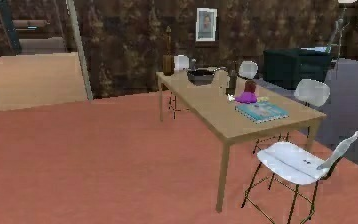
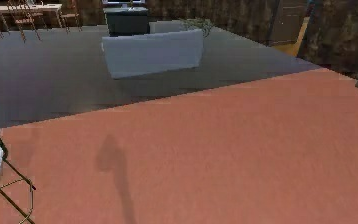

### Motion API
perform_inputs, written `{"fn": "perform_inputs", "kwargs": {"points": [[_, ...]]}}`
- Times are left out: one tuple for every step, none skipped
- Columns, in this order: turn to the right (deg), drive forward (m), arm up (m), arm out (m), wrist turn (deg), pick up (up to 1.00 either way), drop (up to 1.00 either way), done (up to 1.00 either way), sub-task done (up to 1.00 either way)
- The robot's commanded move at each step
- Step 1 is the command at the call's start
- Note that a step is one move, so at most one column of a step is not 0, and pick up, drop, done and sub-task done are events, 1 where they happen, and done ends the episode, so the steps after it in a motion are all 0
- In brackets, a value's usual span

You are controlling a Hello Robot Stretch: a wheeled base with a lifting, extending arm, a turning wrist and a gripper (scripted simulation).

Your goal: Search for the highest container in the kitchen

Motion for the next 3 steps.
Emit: {"fn": "perform_inputs", "kwargs": {"points": [[0.0, 0.80, 0.00, 0.00, 0.0, 0.00, 0.00, 0.00, 0.00], [-45.0, 0.00, 0.00, 0.00, 0.0, 0.00, 0.00, 0.00, 0.00], [-3.0, 0.00, 0.00, 0.00, 0.0, 0.00, 0.00, 0.00, 0.00]]}}
